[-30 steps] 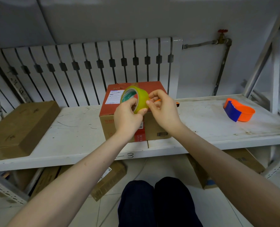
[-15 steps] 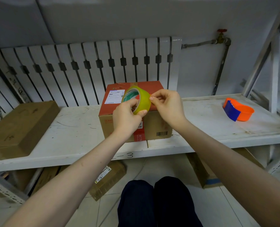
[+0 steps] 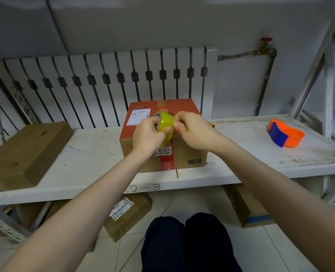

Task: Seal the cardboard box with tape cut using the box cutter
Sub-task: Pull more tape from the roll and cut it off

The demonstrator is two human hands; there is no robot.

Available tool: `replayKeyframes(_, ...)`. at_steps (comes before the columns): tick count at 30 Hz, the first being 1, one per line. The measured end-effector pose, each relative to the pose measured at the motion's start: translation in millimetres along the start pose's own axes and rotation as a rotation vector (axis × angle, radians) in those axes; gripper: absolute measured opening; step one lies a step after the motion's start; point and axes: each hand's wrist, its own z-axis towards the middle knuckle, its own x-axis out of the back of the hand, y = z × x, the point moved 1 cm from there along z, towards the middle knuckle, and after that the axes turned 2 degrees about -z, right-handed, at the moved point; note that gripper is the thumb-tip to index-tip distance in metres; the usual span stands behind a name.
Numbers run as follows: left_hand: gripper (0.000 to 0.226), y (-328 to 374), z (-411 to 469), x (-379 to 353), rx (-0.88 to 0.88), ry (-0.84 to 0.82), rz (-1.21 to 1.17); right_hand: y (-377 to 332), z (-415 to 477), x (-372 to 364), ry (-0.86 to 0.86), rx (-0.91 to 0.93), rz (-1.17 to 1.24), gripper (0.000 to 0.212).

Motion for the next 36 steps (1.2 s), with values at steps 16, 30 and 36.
replayKeyframes(16,0.016,2.6,9.2,6.7,0.199,-0.224,-0.471,5.8,38.6,2.5,0.266,-0.002,0.250,0.024)
replayKeyframes(30,0.012,-6.6,30.2,0.0,0.086,-0.126,-0.187,0.3,47.2,-5.5,0.503,0.357,-0.117,0.007)
replayKeyframes(36,0.017,0.4,43.5,4.3,0.178,-0.122,-0.208,-8.1,52.7,-2.6,0.527,0.422,-0.122,0.006)
